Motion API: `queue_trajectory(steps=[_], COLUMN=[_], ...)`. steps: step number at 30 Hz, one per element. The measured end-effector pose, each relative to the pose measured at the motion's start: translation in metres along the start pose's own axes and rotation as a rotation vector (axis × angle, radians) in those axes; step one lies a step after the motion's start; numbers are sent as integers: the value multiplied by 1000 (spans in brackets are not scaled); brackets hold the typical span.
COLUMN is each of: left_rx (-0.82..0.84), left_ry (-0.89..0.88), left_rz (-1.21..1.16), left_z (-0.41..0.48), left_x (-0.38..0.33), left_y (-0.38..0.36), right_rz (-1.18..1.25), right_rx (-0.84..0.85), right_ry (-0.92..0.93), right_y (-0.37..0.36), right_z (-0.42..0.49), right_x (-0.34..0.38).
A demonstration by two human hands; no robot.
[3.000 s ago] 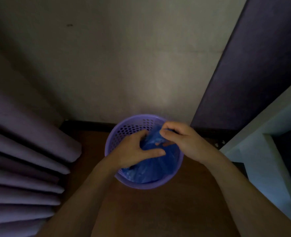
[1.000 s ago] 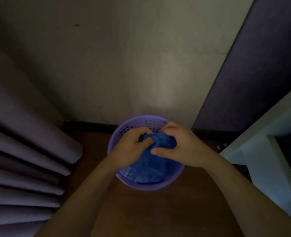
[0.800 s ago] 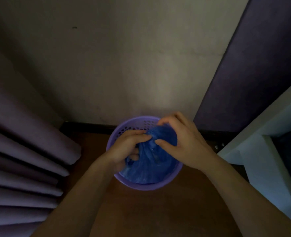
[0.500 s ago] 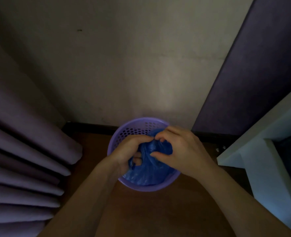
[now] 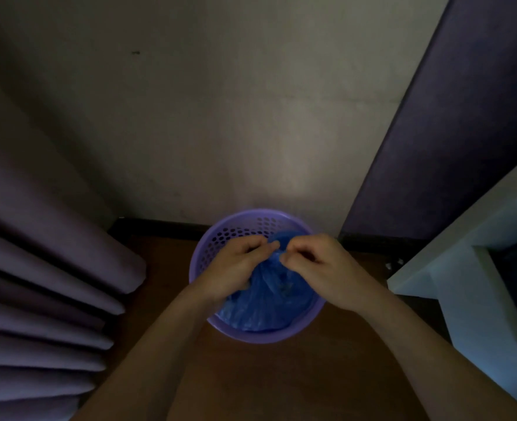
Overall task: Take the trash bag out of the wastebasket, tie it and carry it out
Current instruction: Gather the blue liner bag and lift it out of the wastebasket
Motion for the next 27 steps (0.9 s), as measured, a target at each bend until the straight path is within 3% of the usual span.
queue_trajectory(steps=[6, 11, 14, 21, 25, 27], left_rx=[-80, -212, -196, -44, -185, -303], left_ry=[-75, -312, -332, -148, -81, -25], left_rz=[134, 678, 906, 844, 558, 289], left_z=[7, 11, 15, 17, 18, 15], left_x=[-3, -12, -7, 12, 8, 11], left_y=[6, 13, 14, 13, 38, 52], right_rz=[425, 499, 521, 587, 750, 896], right_rx=[-73, -207, -255, -261, -299, -290], right_ry=[-157, -262, -281, -286, -305, -341], right_y=[12, 27, 35, 40, 44, 40], right_z=[4, 5, 3, 1, 1, 2], right_x=[-12, -31, -40, -51, -58, -63])
Point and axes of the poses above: each hand's wrist, its own z-axis towards the middle knuckle, its own y-axis out of the back of the hand, x = y × z, the point moved 9 cm from there along z, towards the middle knuckle, and after that the axes turned 5 degrees about -x, right-handed, at the moved point
